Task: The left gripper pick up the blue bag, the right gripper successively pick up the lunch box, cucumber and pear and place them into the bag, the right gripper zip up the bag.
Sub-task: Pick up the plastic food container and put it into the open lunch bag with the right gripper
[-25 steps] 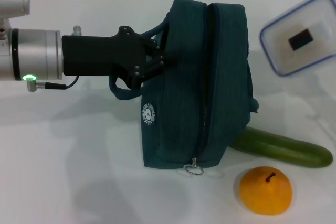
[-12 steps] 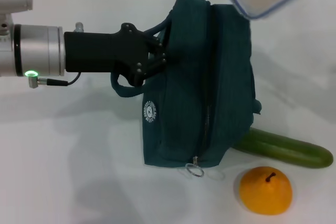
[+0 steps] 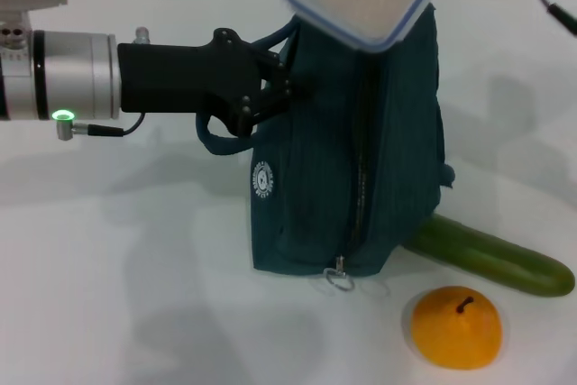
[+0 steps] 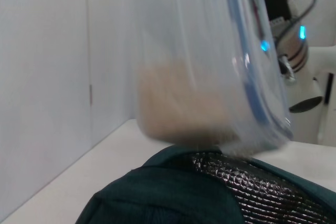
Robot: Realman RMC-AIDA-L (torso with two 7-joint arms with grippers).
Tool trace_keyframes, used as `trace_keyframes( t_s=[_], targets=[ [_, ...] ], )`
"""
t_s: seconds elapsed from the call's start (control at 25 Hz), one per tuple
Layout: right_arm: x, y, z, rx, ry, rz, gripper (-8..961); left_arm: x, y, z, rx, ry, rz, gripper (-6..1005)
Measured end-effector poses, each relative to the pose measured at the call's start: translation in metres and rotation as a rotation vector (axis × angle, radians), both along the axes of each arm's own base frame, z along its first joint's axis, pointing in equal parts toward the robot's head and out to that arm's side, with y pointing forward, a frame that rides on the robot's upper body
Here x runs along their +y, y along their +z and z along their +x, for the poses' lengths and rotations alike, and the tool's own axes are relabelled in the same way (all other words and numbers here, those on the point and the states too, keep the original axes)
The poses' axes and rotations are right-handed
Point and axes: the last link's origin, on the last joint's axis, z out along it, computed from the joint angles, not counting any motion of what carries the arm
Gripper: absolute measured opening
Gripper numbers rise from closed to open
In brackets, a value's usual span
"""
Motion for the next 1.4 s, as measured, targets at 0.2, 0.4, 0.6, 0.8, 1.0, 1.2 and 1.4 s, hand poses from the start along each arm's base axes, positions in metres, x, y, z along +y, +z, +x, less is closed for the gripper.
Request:
trace_keyframes(
  t_s=[0.2,0.4,0.6,0.8,1.0,1.2,1.4],
  targets=[
    [-0.004,-0.014,0.014,-0.077,-0.044,-0.025,124,0.001,-0.001,0.000,0.002,0.000,0.005,42],
    [-0.013,-0.016,0.035,-0.100,-0.088,-0.033,142,0.002,0.000,0.000,0.004,0.004,0.009,42],
    [-0.016,-0.016,0.053,-0.157,-0.129,-0.040,160,0.003,-0.001,0.001,0.010,-0.001,0.012,42],
    [-0.017,-0.026,0.060,-0.253,-0.133,-0.069,177,0.003,-0.001,0.002,0.010,-0.006,0.012,42],
    [-0.019,-0.034,0.063,-0.315,-0.124,-0.084,195,0.004,-0.002,0.003,0.010,-0.009,0.011,42],
    [-0.019,-0.039,0.066,-0.388,-0.108,-0.095,212,0.004,-0.002,0.003,0.010,-0.011,0.011,42],
    [-0.023,-0.039,0.059,-0.404,-0.048,-0.089,229,0.004,-0.002,0.003,0.010,-0.011,0.009,42]
  ],
)
